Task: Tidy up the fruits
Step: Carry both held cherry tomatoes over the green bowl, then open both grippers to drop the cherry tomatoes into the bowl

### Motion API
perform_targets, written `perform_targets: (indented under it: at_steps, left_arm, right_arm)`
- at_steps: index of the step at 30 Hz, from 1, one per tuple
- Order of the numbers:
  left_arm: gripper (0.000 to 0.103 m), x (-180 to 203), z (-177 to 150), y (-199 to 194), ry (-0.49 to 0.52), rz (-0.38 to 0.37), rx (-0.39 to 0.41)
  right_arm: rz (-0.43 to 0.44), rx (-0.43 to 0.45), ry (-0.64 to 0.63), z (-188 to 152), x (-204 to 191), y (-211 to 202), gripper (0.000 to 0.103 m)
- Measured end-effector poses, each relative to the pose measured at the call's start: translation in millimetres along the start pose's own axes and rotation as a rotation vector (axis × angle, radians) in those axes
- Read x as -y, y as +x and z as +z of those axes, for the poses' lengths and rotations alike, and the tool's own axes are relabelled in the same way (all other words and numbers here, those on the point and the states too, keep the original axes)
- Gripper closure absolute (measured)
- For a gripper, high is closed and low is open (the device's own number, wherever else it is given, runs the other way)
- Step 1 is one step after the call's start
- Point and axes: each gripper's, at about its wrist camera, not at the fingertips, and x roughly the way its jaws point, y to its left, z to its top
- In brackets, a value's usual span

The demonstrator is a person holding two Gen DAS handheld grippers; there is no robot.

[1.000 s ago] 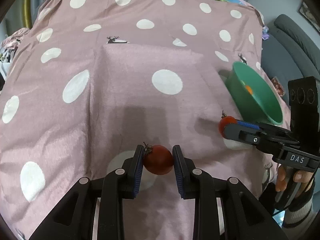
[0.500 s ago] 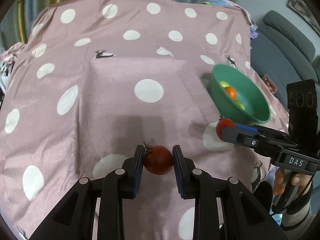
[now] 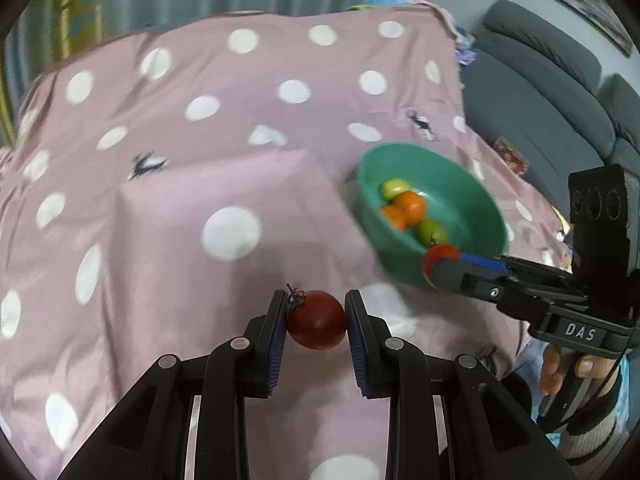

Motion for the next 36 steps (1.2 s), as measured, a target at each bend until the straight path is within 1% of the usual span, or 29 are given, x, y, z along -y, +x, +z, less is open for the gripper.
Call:
perform_targets:
  at_steps: [5,11,13,17,18,21,23,24,25,26,27,28,29,30,31,32,34,35,36]
  left_arm:
    - [0.074,32,28,22,0.057,-0.069,0.004]
    - [0.074,73,49,61,0.127,-0.109,-0.029]
    - [0.074,82,51,69,0.142,-0.117,-0.037]
    - [0.074,97,57,90,0.166,-0.105,-0.065]
    - [0.074,99,58,94,0.171,-0.097,-0.07]
    - [0.074,104,57,96,0.188,-0.079,-0.067]
    - [0.074,105,58,95,0.194,-0.068,-0.06]
    - [0.074,105,58,94,0.195,-0.059,-0.058]
    - [0.074,105,58,93,0.198,-0.052,-0.059]
    - [0.072,104,58,92,0.198,-0.04,-0.058]
    - [0.065,103,59,91,0.197,-0.03,-0.058]
    - [0.053,103,59,88,0.196,-0.018,-0.057]
    - [0.045,102,59,86,0.196,-0.011,-0.054]
    - [0.036,102,59,82,0.197,0.0,-0.048]
    - [0.031,102,58,77,0.2,0.022,-0.039]
    - [0.03,102,58,73,0.206,0.034,-0.034]
    - [0.023,102,58,65,0.204,0.05,-0.024]
    - [0.02,101,57,61,0.204,0.059,-0.021]
    - [0.016,102,57,57,0.206,0.076,-0.016]
  right_arm:
    - [-0.085,0.048,0.024,7,24,-21,0.074]
    - [-0.276,0.068,0.011,17,56,-36,0.073]
    - [-0.315,0.057,0.008,20,67,-37,0.073]
    - [-0.382,0.019,-0.006,23,84,-33,0.073]
    - [-0.395,0.009,-0.012,23,86,-33,0.072]
    - [-0.422,0.001,-0.044,21,83,-33,0.072]
    - [-0.44,-0.003,-0.053,21,83,-36,0.07]
    - [-0.444,-0.004,-0.055,21,82,-36,0.065]
    - [-0.45,-0.005,-0.058,20,82,-37,0.056]
    - [-0.458,-0.001,-0.063,20,80,-40,0.053]
    - [-0.463,0.0,-0.067,19,79,-41,0.049]
    - [-0.47,-0.001,-0.072,19,77,-43,0.046]
    - [-0.478,-0.003,-0.078,19,75,-43,0.044]
    - [-0.485,-0.003,-0.082,19,73,-44,0.04]
    - [-0.494,-0.002,-0.089,19,71,-47,0.036]
    - [-0.504,-0.003,-0.095,20,68,-49,0.034]
    - [-0.524,-0.001,-0.108,20,63,-55,0.025]
    - [-0.532,0.001,-0.115,20,61,-57,0.024]
    - [-0.544,-0.002,-0.128,21,58,-60,0.02]
